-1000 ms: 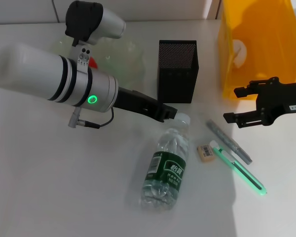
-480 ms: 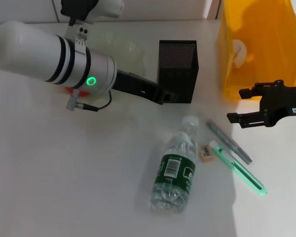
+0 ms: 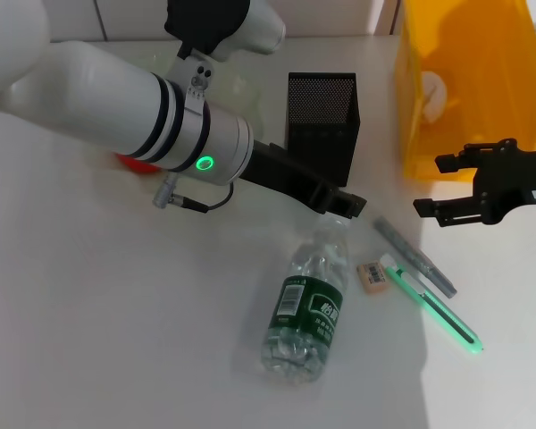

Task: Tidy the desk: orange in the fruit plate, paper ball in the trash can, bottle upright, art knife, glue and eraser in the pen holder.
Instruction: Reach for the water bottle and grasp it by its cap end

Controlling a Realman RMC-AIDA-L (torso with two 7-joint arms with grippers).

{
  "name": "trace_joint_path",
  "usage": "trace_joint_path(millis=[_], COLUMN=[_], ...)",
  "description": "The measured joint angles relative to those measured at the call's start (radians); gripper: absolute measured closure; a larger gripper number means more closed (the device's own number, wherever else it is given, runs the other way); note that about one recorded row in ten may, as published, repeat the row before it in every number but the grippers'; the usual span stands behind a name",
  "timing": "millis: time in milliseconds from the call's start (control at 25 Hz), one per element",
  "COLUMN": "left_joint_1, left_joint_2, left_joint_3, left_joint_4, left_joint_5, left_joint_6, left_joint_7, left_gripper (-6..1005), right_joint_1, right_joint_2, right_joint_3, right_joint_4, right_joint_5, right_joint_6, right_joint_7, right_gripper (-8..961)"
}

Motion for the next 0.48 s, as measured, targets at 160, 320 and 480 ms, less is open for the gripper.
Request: trace_joint_path(millis=[160,320,480], left_joint_1=[-0.013,-0.042,-0.062], left_joint_2=[0.000,0.000,0.000], left_joint_3=[0.035,0.103,0.136], left_joint_4=[-0.011,-0.039,-0.060], left_joint_5=[0.029,0.101,0.152], left_joint_6=[-0.036,-0.089,-0.112], left_joint_7=[-0.040,-0.121,-0.180], left_gripper=[408,255,187], right_joint_1=[0.000,0.003,0.006], right_joint_2=[0.000,-0.001,-0.001], right_joint_3=[0.000,-0.006,-0.009], right_joint_4=[-0.011,-0.011,-0.011], right_joint_5=[0.000,0.001,0.001], right_joint_6=[-0.001,0.005,0.006], right_joint_7=[0.009,0.011,0.012], right_gripper=[166,166,166])
